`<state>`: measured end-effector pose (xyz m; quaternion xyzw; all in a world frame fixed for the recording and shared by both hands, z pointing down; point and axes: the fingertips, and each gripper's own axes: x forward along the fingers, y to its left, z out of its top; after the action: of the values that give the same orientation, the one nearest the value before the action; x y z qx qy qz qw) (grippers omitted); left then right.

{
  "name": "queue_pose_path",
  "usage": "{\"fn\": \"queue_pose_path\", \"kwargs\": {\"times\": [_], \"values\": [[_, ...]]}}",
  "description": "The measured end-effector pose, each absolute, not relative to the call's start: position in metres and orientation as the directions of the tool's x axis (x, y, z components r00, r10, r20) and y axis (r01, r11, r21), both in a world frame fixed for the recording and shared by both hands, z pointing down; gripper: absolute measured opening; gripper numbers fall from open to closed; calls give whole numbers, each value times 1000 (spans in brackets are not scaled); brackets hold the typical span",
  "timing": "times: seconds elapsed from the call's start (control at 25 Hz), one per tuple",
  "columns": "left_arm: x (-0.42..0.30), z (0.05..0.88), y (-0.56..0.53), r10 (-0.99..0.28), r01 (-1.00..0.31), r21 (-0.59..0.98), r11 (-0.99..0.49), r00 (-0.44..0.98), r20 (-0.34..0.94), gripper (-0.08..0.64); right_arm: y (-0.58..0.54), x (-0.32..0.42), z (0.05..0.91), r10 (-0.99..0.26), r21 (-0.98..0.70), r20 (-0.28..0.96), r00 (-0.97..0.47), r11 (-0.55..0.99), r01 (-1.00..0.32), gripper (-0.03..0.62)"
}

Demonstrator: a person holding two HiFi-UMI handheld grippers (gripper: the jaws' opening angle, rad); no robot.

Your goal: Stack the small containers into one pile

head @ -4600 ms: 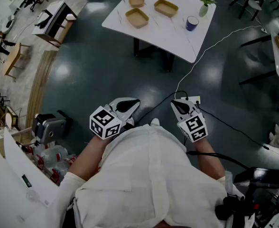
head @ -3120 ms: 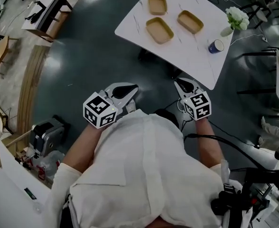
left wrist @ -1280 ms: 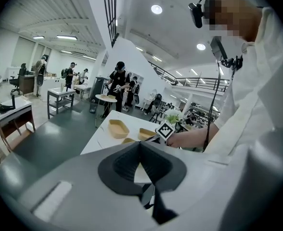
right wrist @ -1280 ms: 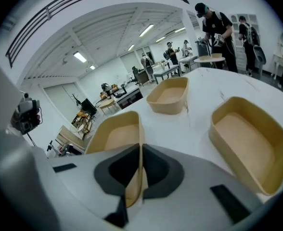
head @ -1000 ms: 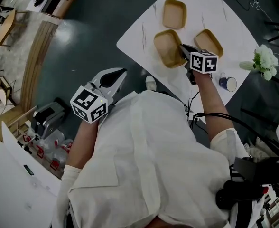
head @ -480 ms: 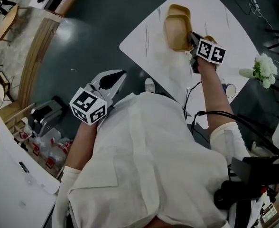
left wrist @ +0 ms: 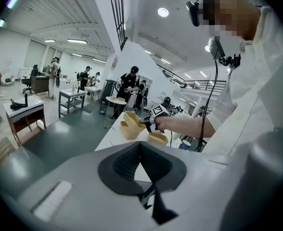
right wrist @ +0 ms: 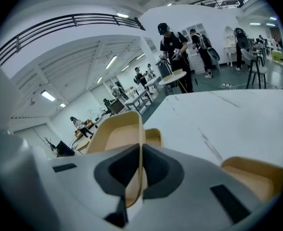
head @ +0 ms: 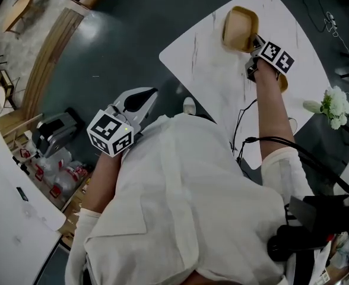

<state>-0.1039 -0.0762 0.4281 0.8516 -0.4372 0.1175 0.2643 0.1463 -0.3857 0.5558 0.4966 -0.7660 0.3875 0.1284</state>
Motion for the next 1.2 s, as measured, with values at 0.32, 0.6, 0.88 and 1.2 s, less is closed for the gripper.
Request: {"fn": "queue_pose_path", "kwargs": {"times": [0.32, 0.6, 0.88, 1.2], "values": [[-112, 430, -75, -699, -827, 347, -441, 560, 446, 8, -403, 154, 577, -656, -486, 623, -426, 103, -868, 17], [-115, 433, -74, -700, -832, 355, -426, 551, 453, 8, -403, 149, 587, -642, -468, 649, -408, 85, -879, 17], [-111, 435, -74, -696, -830, 358, -427, 554, 456, 8, -402, 150, 594, -635, -433, 669, -387, 90, -897, 18], [-108, 435, -67, -700, -834, 354, -423, 549, 456, 8, -400, 148, 597, -638, -416, 657, -402, 137, -899, 29]]}}
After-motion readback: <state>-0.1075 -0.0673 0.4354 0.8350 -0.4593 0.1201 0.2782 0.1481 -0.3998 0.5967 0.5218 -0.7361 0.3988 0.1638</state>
